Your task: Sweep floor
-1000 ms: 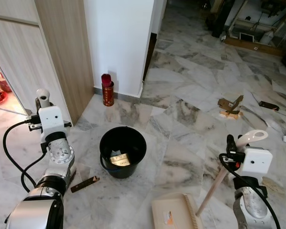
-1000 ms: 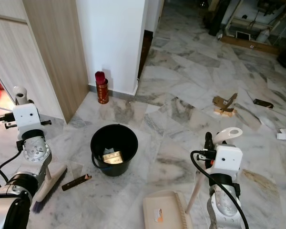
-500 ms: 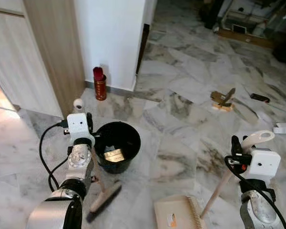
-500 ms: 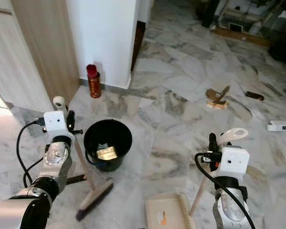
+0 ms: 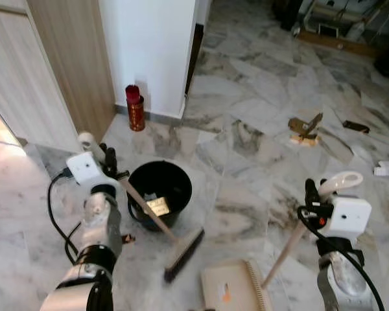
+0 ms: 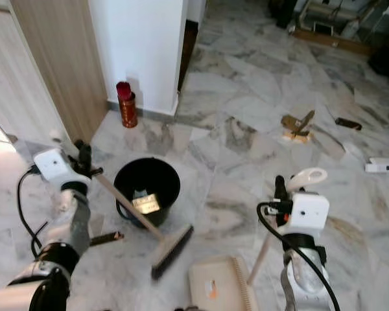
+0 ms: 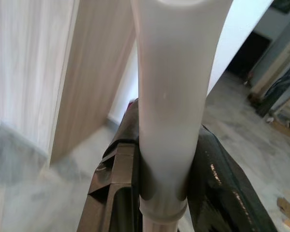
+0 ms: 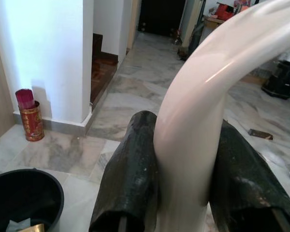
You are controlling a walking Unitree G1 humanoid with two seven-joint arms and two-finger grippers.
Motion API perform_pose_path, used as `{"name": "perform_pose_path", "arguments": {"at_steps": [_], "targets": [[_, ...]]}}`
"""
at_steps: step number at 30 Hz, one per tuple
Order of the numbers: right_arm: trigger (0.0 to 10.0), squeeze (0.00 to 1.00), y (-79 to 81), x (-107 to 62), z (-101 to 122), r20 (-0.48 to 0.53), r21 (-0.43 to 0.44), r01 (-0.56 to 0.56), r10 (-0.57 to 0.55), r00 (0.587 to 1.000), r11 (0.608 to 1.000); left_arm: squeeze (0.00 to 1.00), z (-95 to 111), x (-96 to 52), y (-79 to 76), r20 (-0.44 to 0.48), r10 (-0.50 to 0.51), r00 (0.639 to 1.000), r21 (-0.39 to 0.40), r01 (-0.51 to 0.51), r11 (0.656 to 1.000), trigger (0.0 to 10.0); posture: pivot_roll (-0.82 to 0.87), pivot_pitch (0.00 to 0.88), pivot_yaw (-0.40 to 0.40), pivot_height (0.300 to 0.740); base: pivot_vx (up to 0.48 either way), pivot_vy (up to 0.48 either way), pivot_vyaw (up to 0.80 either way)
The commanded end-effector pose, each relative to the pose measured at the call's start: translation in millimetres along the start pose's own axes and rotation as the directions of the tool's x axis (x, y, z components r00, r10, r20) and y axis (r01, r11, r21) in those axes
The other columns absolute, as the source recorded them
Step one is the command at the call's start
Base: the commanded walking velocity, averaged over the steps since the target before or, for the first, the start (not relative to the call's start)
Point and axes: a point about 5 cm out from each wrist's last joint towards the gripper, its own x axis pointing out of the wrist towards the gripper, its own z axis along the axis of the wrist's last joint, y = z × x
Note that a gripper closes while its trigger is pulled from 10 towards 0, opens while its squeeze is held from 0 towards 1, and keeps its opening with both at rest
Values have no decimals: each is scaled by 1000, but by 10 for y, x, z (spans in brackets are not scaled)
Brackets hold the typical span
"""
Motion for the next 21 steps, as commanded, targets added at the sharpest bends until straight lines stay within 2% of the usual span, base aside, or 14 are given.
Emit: {"name": "perform_pose_path", "arguments": {"at_steps": [1, 7, 11, 14, 16, 18, 21], "targets": [[10000, 0, -38, -12, -16, -4, -13, 19, -19, 1000, 1000, 0, 93, -7, -34, 9, -93, 996, 61, 92, 994, 10000, -132, 151, -144, 740, 0, 0, 0], [10000, 0, 18, 0, -48, -8, 4, 14, -14, 1000, 1000, 0, 322, -39, 21, -17, -245, 969, 114, 245, 963, 10000, -98, 145, -132, 740, 0, 0, 0], [10000, 0, 42, 12, -63, -9, 9, 12, -12, 1000, 1000, 0, 406, -50, -20, -20, -295, 955, 84, 295, 952, 10000, -86, 140, -128, 740, 0, 0, 0], [10000, 0, 69, 30, -69, -8, 15, 10, -10, 1000, 1000, 0, 462, -68, -120, -40, -378, 925, 58, 380, 923, 10000, -79, 135, -124, 740, 0, 0, 0], [10000, 0, 85, 45, -70, -5, 19, 11, -11, 1000, 1000, 0, 503, -84, -171, -68, -441, 895, 87, 446, 891, 10000, -76, 128, -120, 740, 0, 0, 0], [10000, 0, 87, 54, -67, -3, 22, 13, -12, 1000, 1000, 0, 544, -74, -178, -67, -459, 886, 84, 463, 882, 10000, -76, 127, -119, 740, 0, 0, 0], [10000, 0, 81, 74, -70, 1, 24, 17, -17, 1000, 1000, 0, 685, -18, -111, -84, -478, 874, 167, 485, 858, 10000, -65, 121, -114, 740, 0, 0, 0]]}}
